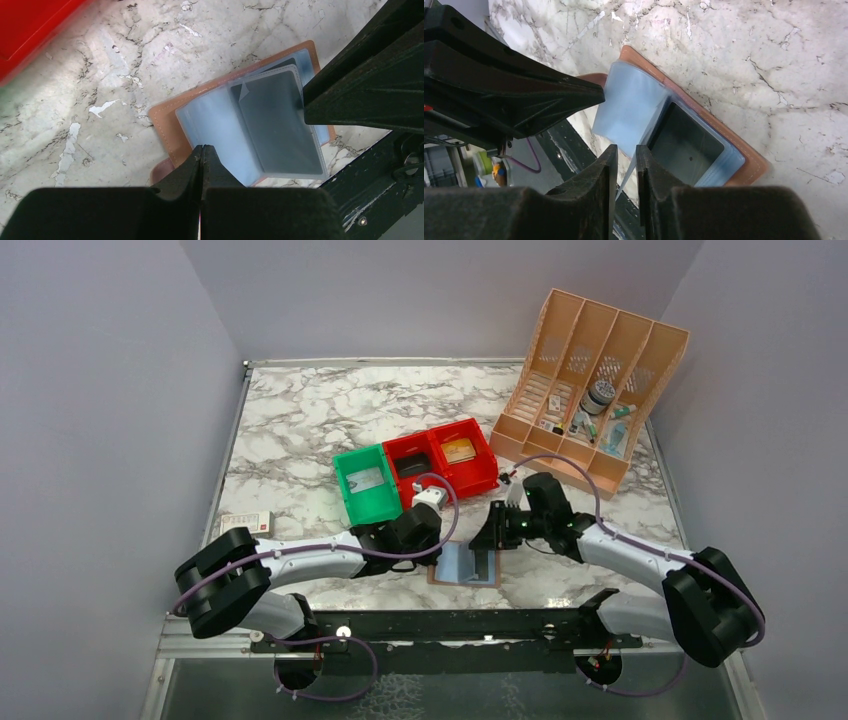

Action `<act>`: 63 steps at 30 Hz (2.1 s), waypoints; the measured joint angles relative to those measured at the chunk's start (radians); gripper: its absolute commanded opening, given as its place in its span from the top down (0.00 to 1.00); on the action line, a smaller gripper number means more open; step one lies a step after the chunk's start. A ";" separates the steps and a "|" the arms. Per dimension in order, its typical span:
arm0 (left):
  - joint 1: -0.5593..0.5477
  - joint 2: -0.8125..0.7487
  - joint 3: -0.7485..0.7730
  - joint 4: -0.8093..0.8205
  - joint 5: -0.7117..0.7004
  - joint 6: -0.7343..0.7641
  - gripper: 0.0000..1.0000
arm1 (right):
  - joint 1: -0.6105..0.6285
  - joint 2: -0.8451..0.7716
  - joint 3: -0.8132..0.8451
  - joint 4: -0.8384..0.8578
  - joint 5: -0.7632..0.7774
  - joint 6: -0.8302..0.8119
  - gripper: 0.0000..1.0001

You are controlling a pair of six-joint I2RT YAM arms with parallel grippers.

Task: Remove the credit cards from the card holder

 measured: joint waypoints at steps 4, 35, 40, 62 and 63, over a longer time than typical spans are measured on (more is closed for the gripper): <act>0.000 0.000 -0.004 0.000 0.000 0.000 1.00 | 0.000 0.024 -0.002 0.022 -0.021 0.008 0.76; 0.000 -0.034 -0.004 -0.021 0.000 0.001 0.81 | 0.000 0.055 -0.009 0.152 -0.143 0.062 0.75; 0.000 -0.059 -0.005 -0.034 -0.003 0.000 0.76 | 0.000 0.070 -0.009 0.167 -0.153 0.071 0.75; 0.000 -0.291 -0.077 -0.077 -0.115 -0.025 0.54 | 0.093 0.149 0.068 0.214 -0.104 0.098 0.74; 0.000 -0.299 -0.085 -0.074 -0.114 -0.023 0.53 | 0.093 0.128 0.063 0.214 -0.090 0.098 0.74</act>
